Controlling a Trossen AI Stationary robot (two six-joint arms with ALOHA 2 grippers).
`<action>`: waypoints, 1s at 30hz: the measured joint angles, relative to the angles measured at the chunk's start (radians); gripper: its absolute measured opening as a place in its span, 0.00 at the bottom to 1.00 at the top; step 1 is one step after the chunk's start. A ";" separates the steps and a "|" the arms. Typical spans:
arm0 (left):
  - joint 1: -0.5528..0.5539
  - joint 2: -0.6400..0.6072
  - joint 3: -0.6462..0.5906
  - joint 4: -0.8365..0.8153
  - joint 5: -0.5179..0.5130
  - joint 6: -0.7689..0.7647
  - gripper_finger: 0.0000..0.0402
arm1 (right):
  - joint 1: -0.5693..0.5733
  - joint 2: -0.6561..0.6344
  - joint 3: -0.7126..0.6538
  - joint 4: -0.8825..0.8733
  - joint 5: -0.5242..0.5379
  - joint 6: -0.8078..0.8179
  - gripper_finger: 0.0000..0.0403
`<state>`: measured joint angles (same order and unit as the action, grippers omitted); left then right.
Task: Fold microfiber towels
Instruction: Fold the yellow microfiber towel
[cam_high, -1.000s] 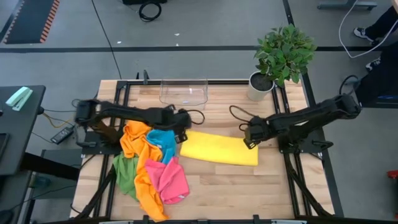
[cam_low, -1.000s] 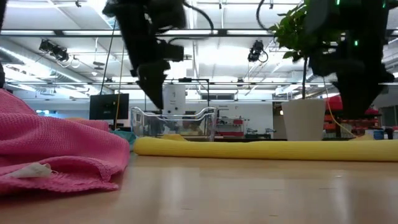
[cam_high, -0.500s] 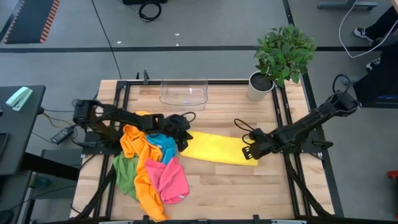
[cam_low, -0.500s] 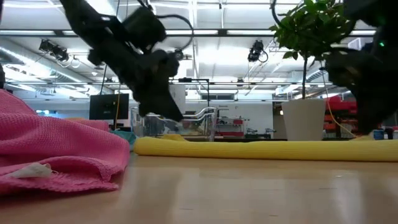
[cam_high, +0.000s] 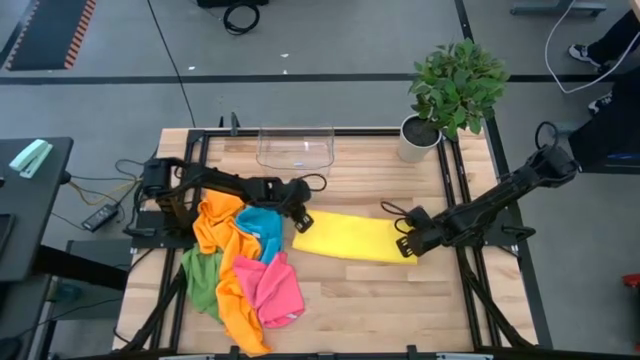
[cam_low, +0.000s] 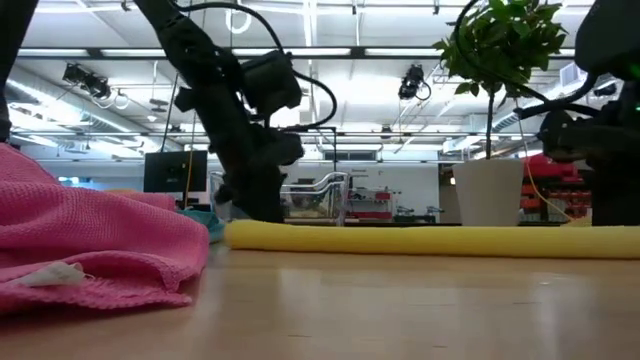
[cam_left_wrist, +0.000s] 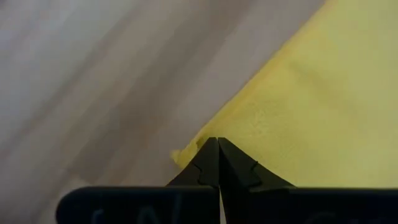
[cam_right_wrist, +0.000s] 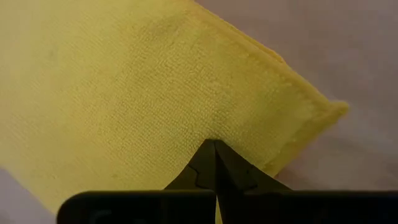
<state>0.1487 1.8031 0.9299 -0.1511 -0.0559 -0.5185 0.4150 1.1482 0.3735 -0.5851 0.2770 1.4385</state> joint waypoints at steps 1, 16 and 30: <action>0.008 0.000 0.001 -0.016 -0.010 -0.032 0.01 | 0.000 -0.003 -0.001 -0.006 0.013 -0.011 0.00; -0.086 -0.068 0.339 -0.360 -0.157 -0.151 0.02 | -0.003 -0.217 0.071 -0.149 0.040 -0.361 0.00; -0.333 0.037 0.400 -0.327 -0.238 -0.410 0.02 | -0.005 -0.209 0.091 0.049 -0.180 -0.542 0.00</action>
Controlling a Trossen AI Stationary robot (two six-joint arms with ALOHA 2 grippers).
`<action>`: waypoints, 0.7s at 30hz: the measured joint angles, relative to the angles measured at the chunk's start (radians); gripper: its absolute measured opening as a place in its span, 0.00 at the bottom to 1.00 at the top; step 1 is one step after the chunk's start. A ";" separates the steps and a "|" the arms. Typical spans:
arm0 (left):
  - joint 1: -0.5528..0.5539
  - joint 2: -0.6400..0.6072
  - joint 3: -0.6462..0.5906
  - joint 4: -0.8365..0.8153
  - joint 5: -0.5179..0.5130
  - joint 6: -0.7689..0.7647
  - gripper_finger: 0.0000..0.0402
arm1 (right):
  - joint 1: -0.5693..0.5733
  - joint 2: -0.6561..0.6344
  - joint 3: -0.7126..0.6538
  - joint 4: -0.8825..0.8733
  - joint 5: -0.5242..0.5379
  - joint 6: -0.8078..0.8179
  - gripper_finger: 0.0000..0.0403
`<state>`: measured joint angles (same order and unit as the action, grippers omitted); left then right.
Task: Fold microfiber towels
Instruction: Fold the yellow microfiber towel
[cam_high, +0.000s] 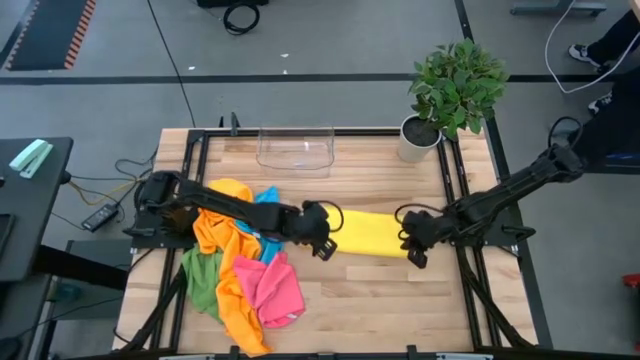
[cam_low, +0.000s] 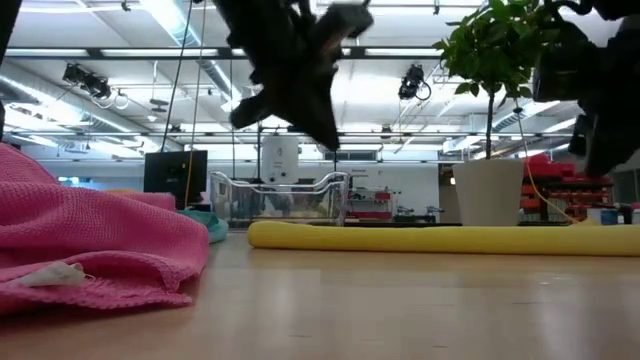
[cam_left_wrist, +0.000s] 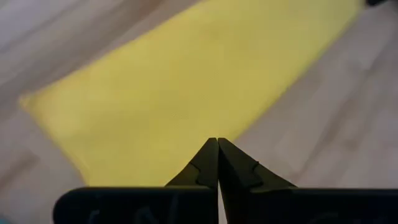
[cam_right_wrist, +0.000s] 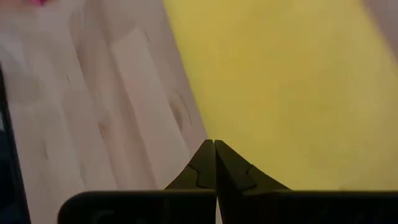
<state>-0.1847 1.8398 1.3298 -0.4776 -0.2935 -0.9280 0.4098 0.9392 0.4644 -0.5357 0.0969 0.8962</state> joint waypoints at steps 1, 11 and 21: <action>-0.005 0.014 0.000 -0.013 -0.003 -0.020 0.02 | 0.007 0.022 0.000 0.000 -0.015 -0.004 0.00; -0.018 0.101 -0.002 -0.110 0.049 -0.081 0.01 | 0.127 0.130 -0.001 -0.057 0.017 0.118 0.00; -0.022 0.138 0.000 -0.179 0.062 -0.047 0.01 | 0.225 0.147 -0.114 0.010 0.086 0.352 0.00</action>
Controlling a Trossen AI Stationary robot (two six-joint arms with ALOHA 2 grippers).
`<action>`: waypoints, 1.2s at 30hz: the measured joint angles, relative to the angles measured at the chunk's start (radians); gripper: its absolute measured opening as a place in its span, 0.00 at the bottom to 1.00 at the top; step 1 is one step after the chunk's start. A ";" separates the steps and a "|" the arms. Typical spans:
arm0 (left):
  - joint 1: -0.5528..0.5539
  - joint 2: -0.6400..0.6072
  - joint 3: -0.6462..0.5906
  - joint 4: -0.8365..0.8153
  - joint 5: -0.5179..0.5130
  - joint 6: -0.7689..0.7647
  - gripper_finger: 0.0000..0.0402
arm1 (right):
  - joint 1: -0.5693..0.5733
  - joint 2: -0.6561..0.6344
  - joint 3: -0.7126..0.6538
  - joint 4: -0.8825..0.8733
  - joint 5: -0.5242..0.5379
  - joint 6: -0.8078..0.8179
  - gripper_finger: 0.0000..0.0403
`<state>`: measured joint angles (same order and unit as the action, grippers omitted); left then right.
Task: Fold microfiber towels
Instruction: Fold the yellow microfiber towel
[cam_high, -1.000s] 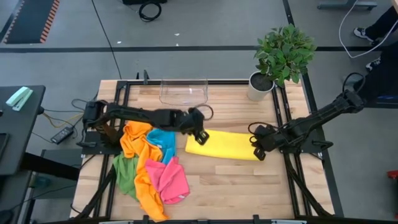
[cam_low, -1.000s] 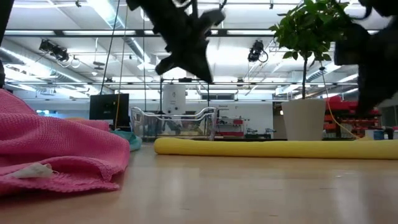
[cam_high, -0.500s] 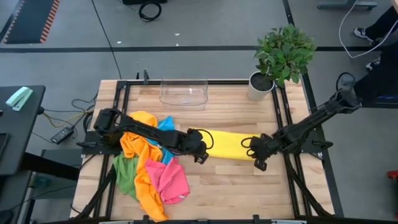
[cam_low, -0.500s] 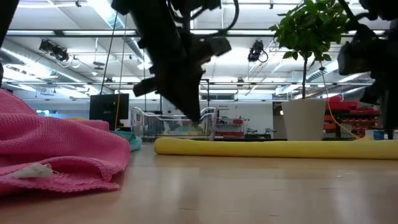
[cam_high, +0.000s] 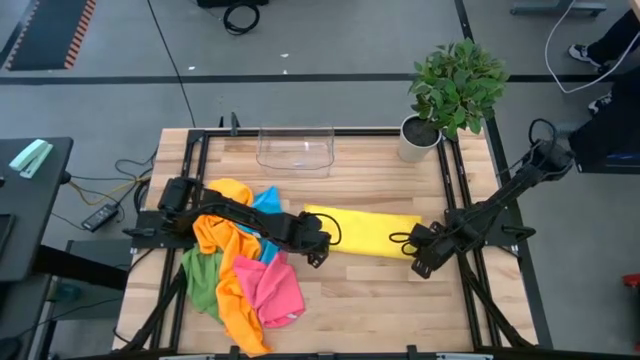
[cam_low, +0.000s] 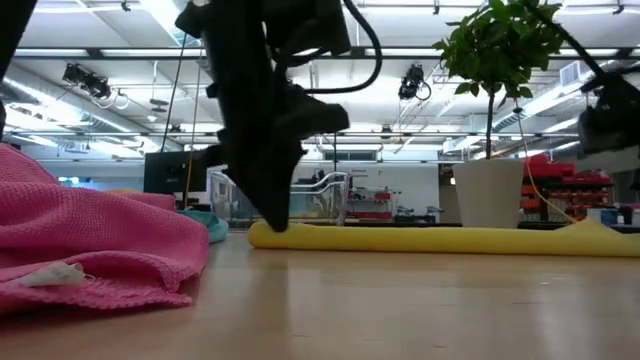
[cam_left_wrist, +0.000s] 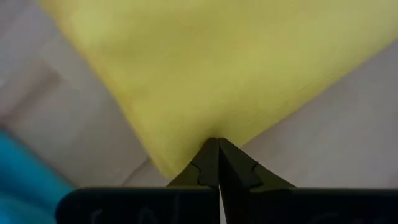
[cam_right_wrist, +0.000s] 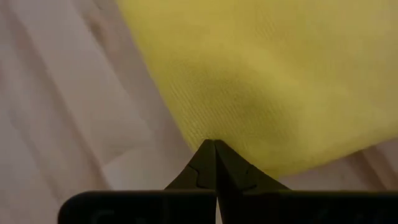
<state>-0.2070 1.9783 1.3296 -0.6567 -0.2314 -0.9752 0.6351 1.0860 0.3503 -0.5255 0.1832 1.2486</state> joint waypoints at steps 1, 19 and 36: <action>0.000 0.008 0.000 -0.012 0.002 0.001 0.01 | 0.006 0.001 -0.014 0.025 0.003 0.014 0.00; -0.018 -0.094 -0.002 -0.108 0.088 0.259 0.04 | 0.027 -0.016 0.103 0.009 -0.051 0.148 0.00; 0.034 0.035 -0.001 0.469 0.184 0.445 0.02 | -0.022 0.169 0.135 0.058 0.125 0.312 0.00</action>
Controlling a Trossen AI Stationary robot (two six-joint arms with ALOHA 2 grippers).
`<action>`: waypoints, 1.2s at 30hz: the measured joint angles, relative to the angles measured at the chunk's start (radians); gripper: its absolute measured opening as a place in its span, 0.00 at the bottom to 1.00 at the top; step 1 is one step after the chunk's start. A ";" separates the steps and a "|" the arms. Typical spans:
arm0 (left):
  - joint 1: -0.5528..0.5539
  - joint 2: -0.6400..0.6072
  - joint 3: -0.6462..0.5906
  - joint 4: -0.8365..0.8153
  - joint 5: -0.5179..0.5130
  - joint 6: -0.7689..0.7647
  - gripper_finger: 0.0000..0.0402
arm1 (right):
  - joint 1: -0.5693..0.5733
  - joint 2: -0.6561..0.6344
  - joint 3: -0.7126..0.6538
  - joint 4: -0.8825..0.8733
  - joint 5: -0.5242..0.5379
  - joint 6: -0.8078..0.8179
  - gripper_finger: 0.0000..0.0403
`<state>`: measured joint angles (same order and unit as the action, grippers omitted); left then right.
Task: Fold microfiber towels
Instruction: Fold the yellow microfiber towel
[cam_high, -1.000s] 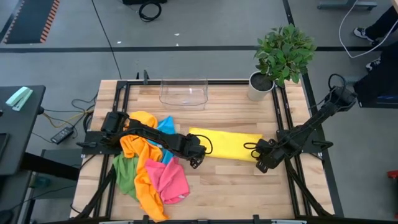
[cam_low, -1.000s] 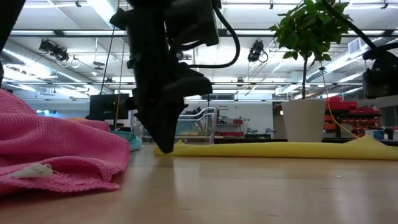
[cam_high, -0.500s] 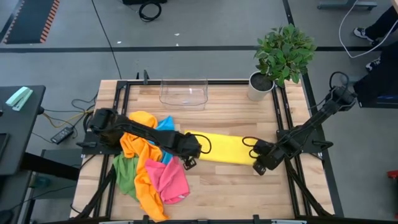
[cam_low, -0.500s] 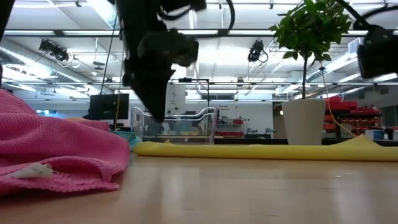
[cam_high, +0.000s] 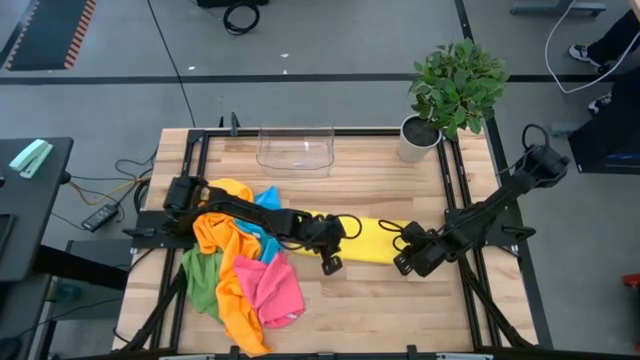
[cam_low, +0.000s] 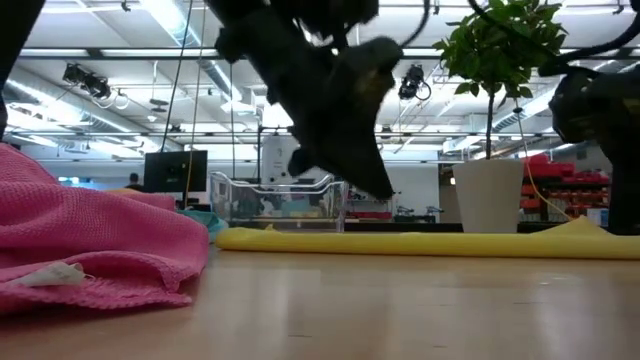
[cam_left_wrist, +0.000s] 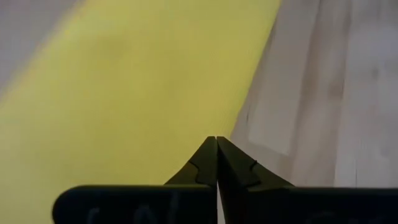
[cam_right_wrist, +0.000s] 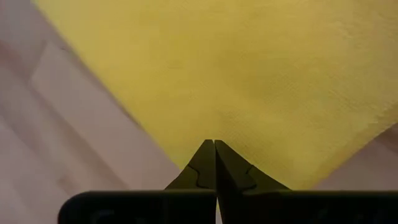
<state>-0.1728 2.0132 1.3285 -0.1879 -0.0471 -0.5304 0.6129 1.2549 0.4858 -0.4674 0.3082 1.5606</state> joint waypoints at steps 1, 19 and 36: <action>-0.005 0.014 0.000 0.002 0.003 0.000 0.02 | -0.005 0.009 0.000 0.004 -0.002 0.000 0.00; -0.021 -0.045 0.001 0.006 0.062 0.042 0.03 | -0.037 -0.051 0.007 -0.033 -0.015 -0.017 0.00; 0.057 0.054 0.000 -0.037 0.102 -0.002 0.03 | -0.039 0.059 0.046 -0.036 -0.022 -0.040 0.00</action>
<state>-0.1163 2.0672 1.3289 -0.2249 0.0552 -0.5321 0.5742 1.3142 0.5316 -0.5033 0.2864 1.5203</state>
